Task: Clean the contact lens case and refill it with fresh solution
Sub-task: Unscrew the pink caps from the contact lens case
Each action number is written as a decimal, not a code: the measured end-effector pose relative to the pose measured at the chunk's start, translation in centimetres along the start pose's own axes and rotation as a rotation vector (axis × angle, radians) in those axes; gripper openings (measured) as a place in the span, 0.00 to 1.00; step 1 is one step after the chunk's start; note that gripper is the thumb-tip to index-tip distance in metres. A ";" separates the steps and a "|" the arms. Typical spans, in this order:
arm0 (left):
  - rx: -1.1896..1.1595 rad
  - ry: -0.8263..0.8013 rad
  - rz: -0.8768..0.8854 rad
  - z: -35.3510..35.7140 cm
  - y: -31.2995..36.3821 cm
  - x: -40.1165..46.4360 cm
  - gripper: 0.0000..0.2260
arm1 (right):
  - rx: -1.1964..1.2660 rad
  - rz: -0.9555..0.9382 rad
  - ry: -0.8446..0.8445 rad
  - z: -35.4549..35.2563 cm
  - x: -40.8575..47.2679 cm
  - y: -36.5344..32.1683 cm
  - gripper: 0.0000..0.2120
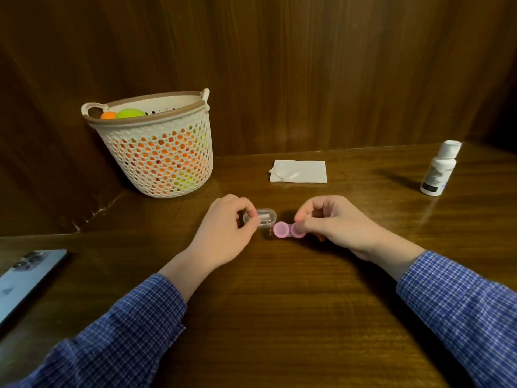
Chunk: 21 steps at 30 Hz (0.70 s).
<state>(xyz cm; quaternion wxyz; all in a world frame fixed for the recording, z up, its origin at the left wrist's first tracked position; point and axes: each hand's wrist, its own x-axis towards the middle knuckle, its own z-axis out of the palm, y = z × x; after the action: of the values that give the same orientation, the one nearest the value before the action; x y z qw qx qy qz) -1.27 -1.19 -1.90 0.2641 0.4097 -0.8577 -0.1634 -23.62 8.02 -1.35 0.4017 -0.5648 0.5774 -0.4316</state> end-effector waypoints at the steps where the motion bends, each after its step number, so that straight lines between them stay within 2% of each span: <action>1: 0.010 0.010 -0.009 -0.1 -0.1 0.0 0.02 | -0.004 -0.001 0.001 0.0 0.0 0.0 0.05; 8: 0.023 0.040 -0.101 -0.3 -0.5 0.2 0.02 | -0.012 0.003 -0.012 0.0 0.1 0.2 0.07; 16: 0.036 0.043 -0.096 -0.1 -0.6 0.3 0.02 | -0.028 -0.006 -0.016 0.0 0.2 0.4 0.05; 21: 0.137 0.121 -0.135 -0.2 -0.7 0.1 0.03 | -0.043 -0.008 -0.017 -0.2 0.2 0.2 0.06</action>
<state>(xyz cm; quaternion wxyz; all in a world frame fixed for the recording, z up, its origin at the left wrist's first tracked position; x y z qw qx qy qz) -0.76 -1.70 -2.09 0.2755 0.4926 -0.8198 -0.0968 -23.93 7.79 -1.46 0.3927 -0.5791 0.5809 -0.4159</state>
